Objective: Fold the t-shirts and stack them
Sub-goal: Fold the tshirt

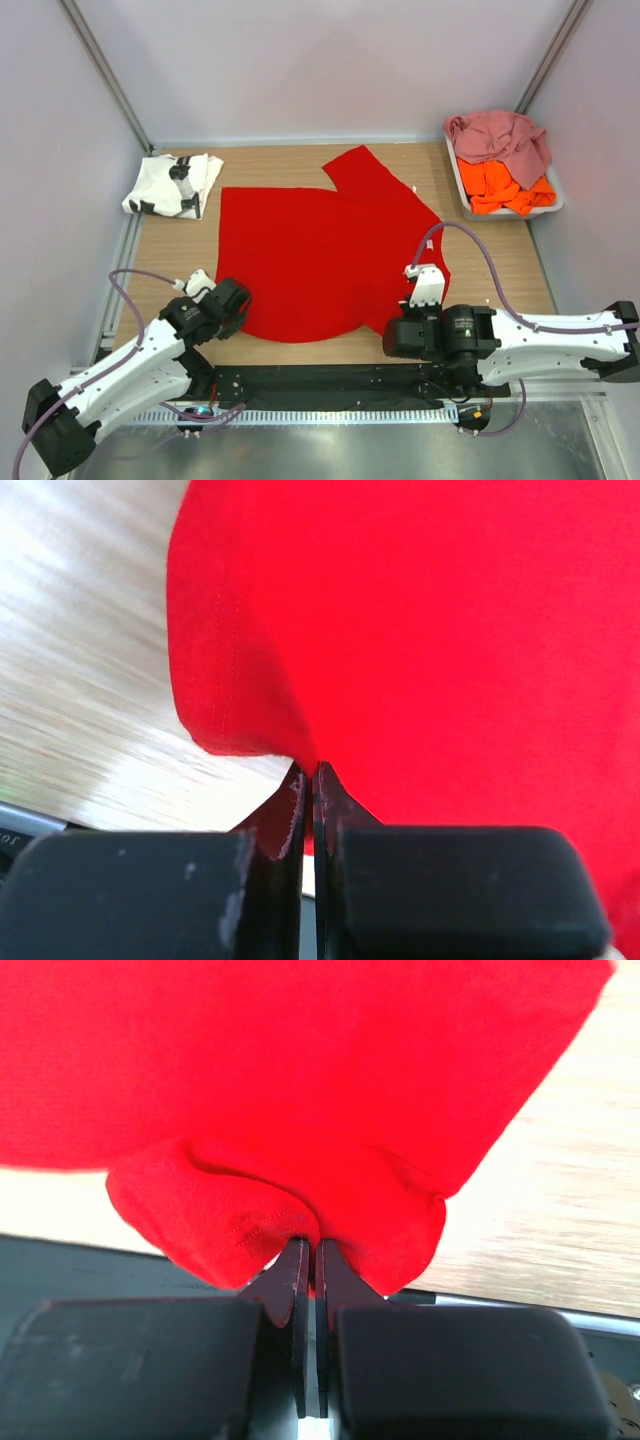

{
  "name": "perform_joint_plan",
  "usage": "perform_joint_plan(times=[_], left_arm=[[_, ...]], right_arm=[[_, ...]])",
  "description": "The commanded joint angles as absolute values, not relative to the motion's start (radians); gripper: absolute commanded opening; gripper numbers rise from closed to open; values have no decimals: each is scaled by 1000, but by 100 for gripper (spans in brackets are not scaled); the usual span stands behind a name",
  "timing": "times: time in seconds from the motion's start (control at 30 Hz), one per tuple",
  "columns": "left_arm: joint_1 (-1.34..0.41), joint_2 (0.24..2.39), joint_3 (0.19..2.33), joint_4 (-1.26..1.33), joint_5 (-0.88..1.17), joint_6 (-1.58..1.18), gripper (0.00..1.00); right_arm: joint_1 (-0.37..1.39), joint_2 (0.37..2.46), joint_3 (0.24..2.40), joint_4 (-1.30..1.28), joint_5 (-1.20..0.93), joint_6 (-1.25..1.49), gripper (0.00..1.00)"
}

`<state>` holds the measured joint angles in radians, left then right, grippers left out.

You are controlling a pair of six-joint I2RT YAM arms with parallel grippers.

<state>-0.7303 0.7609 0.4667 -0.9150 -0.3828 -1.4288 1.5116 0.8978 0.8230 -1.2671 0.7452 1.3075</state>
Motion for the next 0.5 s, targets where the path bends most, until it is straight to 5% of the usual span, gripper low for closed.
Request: perform_joint_plan(times=[0.0, 0.47], left_arm=[[-724, 767, 572, -974, -411, -1336, 0], [-473, 1035, 784, -844, -256, -894, 0]], right_arm=[[1415, 939, 929, -1228, 782, 1223, 1], [939, 1164, 1071, -891, 678, 577, 1]])
